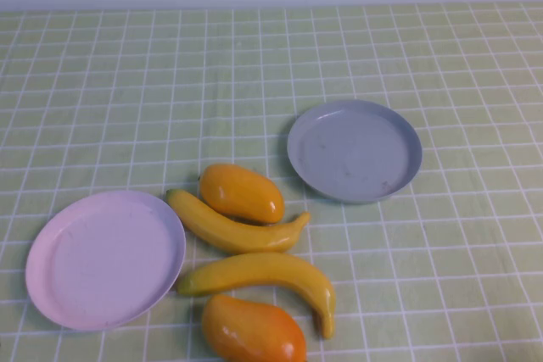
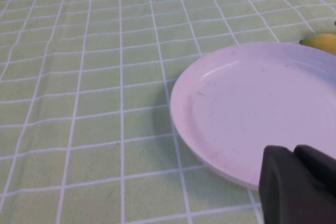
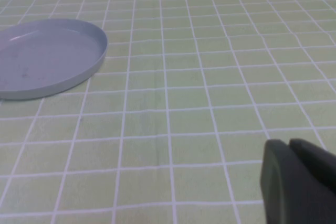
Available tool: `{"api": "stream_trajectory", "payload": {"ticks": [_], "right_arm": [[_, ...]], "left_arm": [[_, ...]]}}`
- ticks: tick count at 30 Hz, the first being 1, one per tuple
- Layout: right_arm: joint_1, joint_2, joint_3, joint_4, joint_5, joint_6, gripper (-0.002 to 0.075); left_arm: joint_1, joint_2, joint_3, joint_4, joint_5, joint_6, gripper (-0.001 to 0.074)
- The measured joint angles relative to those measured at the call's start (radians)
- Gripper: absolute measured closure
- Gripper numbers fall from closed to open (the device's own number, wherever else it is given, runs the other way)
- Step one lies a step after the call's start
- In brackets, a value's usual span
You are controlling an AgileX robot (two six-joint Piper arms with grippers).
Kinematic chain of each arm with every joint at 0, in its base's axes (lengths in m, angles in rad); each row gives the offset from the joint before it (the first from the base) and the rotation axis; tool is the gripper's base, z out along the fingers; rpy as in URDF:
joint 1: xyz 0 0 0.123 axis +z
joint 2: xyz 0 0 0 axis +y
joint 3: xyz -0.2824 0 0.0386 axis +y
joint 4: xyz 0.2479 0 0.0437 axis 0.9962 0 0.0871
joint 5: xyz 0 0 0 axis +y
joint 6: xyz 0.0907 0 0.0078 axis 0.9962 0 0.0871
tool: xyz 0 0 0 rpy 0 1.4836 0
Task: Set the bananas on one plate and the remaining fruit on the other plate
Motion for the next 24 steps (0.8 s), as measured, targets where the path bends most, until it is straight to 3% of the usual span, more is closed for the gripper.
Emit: {"api": "stream_trajectory", "payload": {"ticks": [15, 24], "right_arm": [[0.000, 0.000, 0.000, 0.000, 0.000, 0.000, 0.0741], [0.000, 0.000, 0.000, 0.000, 0.000, 0.000, 0.0741]], "left_arm": [[0.000, 0.000, 0.000, -0.012, -0.013, 0.000, 0.0731], [0.000, 0.000, 0.000, -0.316, -0.122, -0.048, 0.0731]]}}
